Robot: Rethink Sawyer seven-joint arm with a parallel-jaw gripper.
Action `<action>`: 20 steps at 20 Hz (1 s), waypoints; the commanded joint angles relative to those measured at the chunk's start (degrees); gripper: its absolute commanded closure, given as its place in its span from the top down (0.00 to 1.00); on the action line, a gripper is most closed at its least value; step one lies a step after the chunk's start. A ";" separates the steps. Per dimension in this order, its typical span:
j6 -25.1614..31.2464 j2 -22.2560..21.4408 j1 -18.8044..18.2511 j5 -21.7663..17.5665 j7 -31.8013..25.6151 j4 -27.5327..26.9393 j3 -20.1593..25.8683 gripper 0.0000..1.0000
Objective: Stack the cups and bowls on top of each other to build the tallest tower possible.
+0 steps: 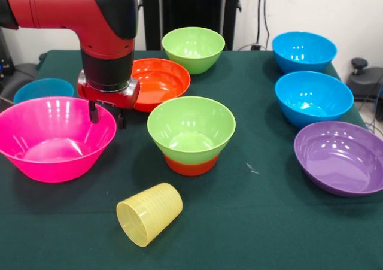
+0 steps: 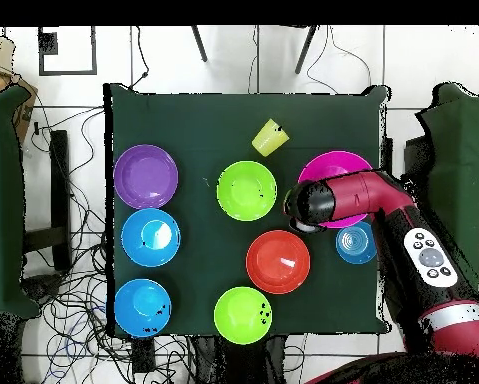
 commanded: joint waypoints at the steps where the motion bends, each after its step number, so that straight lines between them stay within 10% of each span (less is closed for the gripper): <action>1: -2.07 2.69 0.56 -3.61 -16.00 1.91 -1.92 1.00; 13: -0.94 2.74 0.48 -2.97 -16.69 1.64 -1.78 1.00; 14: -0.19 2.72 0.63 -2.94 -17.26 1.50 -1.85 0.00; 20: 3.36 3.42 0.32 -1.12 -20.85 0.41 -1.11 0.00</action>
